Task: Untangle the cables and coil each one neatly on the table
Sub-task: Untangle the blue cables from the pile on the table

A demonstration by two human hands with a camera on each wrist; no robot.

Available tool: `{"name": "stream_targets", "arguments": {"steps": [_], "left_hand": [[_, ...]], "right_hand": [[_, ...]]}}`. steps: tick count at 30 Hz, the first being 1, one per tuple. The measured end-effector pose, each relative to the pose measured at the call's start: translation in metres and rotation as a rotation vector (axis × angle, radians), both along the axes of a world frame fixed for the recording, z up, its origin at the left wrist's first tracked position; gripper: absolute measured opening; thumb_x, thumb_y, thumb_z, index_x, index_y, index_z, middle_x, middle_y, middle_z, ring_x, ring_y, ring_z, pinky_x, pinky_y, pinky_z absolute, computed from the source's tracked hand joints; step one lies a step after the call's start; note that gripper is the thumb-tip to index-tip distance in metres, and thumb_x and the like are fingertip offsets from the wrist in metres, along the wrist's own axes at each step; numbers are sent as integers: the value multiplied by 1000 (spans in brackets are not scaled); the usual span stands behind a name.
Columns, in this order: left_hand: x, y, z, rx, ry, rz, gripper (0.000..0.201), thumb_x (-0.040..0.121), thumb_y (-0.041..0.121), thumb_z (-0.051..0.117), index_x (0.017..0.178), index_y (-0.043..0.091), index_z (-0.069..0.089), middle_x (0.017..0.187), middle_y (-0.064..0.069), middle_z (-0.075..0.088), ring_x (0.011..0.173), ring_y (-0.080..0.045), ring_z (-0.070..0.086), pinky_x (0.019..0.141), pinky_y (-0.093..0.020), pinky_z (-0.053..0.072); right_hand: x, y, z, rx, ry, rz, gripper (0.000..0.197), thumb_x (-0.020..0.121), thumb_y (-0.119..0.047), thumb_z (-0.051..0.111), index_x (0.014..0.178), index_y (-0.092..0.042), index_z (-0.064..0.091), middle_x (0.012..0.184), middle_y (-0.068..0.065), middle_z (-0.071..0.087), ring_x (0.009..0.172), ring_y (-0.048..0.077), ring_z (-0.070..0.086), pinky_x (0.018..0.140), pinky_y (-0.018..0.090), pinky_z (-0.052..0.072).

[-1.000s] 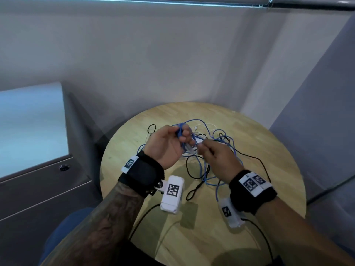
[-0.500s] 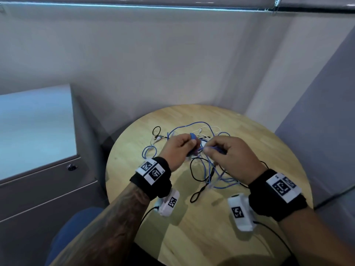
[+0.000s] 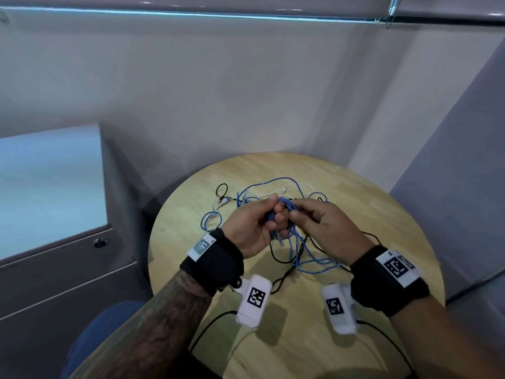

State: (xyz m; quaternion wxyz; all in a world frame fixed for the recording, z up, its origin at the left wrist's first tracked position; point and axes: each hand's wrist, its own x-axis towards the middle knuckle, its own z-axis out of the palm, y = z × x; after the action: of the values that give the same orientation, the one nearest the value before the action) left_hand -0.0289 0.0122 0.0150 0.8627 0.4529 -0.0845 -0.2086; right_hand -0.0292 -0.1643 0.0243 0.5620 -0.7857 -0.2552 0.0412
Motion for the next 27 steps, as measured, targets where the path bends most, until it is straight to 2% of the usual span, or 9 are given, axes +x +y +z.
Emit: {"name": "stream_targets", "arguments": {"steps": [5,8,10,13,15,18,20,24,27], "left_hand": [[1,2,1,116,-112,72,30,101,20,42,85,2,59,73,-9,61,62,-18,58,66,-27,52],[1,-7,-1,232,-156,182,30,103,21,41,84,5,58,70,-5,54,61,-16,52,63,-23,47],[0,-14,-5,265,-143,266,31,104,23,41,80,9,54,64,-1,44,55,-11,46,57,-20,41],[4,-11,-9,198,-104,404,30,103,20,42,78,11,54,64,2,42,52,-8,38,53,-20,33],[9,-2,-7,145,-76,458,27,103,16,42,79,11,54,67,3,48,53,-6,35,49,-17,29],[11,2,-7,170,-64,420,27,104,16,42,80,10,53,67,3,48,50,-3,34,45,-14,29],[10,1,-8,177,-36,359,27,104,17,41,80,9,51,62,6,48,48,-2,34,43,-13,29],[6,0,-5,160,-4,223,29,104,20,39,78,11,49,61,6,47,48,-3,30,44,-12,27],[5,0,-6,136,5,135,32,104,25,39,77,11,51,59,6,39,46,-3,28,49,-15,27]], "right_hand": [[4,-8,3,-149,-157,-139,15,98,-10,59,101,-20,70,89,-8,72,84,4,66,79,17,49],[3,-6,-4,-146,-224,-213,12,98,-13,59,102,-18,69,87,-5,72,84,13,66,78,29,51],[1,-1,-9,-90,-208,-218,17,99,-10,57,107,-17,70,89,-9,73,84,7,67,77,22,50],[1,-1,-11,-161,-156,-183,21,101,-8,52,110,-16,70,82,-5,68,63,-1,56,62,11,41],[6,-8,-14,-350,-203,-195,18,101,-22,54,101,-15,71,82,0,65,64,4,56,61,20,43],[12,-15,-23,-570,-274,-281,20,99,-34,58,98,-21,73,85,-1,62,78,13,57,71,34,45],[13,-16,-24,-395,-174,-357,15,97,-29,63,98,-23,76,80,0,69,71,11,62,66,29,48],[13,-10,-16,260,185,-386,12,96,-8,63,98,-11,74,81,10,72,67,14,72,62,25,58],[14,-8,-13,382,220,-375,13,96,-4,60,106,-3,70,77,7,73,64,16,72,60,23,60]]}}
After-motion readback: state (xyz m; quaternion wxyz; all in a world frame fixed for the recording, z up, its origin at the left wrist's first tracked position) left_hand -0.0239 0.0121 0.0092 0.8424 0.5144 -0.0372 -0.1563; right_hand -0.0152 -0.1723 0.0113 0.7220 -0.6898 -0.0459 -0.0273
